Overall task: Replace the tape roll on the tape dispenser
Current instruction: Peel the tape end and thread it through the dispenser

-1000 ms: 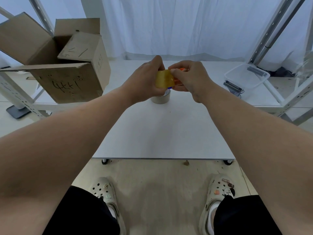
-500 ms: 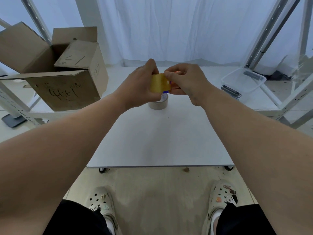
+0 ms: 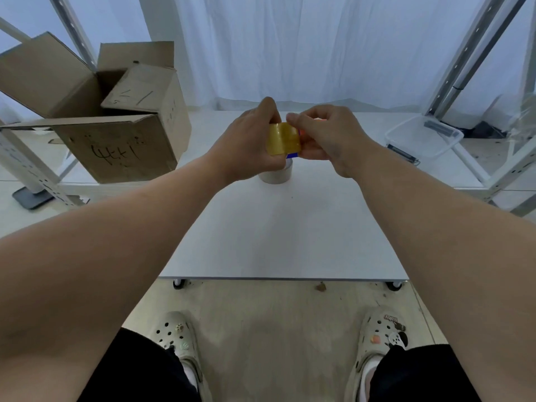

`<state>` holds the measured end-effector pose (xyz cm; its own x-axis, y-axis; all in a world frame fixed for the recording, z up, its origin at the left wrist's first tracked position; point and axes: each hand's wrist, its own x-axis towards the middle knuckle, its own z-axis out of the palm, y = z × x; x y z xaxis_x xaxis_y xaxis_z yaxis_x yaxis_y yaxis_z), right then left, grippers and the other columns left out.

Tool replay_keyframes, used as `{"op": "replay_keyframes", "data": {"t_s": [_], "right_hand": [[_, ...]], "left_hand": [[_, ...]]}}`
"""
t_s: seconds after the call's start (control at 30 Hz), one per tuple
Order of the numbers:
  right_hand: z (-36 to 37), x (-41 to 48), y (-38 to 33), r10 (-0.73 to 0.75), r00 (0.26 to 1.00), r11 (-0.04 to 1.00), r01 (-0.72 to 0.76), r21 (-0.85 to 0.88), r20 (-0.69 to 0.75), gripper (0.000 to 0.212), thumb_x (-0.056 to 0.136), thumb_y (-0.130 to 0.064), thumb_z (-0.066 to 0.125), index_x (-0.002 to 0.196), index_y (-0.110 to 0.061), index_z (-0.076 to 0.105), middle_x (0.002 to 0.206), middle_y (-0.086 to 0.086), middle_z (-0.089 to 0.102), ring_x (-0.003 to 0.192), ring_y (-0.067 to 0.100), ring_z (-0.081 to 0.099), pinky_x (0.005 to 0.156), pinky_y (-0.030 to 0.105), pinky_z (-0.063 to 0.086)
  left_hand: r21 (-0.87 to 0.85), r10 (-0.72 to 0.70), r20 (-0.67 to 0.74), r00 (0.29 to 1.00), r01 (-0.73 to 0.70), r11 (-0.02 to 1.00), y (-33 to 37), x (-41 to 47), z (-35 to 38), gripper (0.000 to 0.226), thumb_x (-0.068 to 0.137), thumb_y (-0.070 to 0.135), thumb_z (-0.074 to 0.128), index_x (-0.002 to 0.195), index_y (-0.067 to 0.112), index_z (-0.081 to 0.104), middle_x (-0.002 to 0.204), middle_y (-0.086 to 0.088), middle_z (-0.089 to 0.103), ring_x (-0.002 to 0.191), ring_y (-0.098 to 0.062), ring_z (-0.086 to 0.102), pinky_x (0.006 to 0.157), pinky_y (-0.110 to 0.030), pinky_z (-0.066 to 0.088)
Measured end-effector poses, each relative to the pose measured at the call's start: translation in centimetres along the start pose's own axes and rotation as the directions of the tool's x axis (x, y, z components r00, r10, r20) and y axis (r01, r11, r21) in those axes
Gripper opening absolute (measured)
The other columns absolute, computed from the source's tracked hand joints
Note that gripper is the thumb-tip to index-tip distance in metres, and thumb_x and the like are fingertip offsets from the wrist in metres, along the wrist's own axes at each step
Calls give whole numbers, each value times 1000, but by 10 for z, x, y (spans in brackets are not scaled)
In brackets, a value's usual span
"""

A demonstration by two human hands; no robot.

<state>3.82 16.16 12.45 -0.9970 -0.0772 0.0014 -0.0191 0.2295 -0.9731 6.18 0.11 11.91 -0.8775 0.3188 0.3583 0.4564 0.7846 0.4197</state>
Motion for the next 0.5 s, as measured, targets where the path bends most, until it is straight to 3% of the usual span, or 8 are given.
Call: {"op": "replay_keyframes", "data": {"t_s": [0.23,0.5], "right_hand": [[-1,-6,-1,-65,998,995,64,-81,-12,15,86,-24,68,96,-15,64,105,7,62,96,26,67,64,27,61],[-2,-8,-4,-56,998,998,56,3,17,11,85,-13,66,95,-13,70,100,6,66,92,21,68,64,25,61]], "left_hand": [[6,9,9,1000,-9,1000,2,1,0,60,66,30,80,109,11,43,96,2,49,86,-20,48,62,-20,41],[17,11,-9,1000,-11,1000,1,-1,-1,53,68,30,78,104,11,45,93,3,47,83,-17,45,59,-14,33]]}}
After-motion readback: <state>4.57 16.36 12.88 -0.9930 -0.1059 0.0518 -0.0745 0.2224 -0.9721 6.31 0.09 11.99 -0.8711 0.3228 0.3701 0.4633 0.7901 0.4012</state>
